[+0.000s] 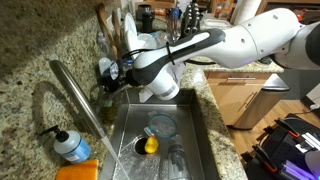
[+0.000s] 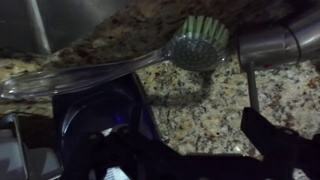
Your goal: Close the tap then open it
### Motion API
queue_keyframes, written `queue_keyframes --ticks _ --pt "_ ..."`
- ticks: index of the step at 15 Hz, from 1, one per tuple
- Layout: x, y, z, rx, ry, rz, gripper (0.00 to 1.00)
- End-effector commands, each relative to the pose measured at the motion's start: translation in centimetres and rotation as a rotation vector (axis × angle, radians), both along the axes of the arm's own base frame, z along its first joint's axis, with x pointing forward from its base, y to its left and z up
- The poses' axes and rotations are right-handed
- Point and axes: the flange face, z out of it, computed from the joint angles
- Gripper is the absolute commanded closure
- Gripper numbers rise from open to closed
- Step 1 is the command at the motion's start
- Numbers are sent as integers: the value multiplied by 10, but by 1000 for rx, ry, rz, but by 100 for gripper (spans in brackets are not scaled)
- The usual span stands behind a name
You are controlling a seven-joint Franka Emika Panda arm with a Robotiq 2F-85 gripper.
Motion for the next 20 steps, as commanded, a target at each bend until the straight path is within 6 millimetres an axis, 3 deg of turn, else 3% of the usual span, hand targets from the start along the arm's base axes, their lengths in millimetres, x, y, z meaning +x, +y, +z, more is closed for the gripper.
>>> queue_keyframes --ticks 1,5,7,13,15,16,18,20 --pt "9 7 -8 82 15 54 0" --pt "6 13 -14 142 54 131 0" --pt "2 22 -7 184 57 218 0" --pt "-31 66 2 247 62 465 0" --pt "-28 58 -1 201 51 414 0" --pt "-16 51 1 214 51 373 0" --pt "-16 51 1 213 51 373 0" --pt "-12 44 14 189 2 342 0"
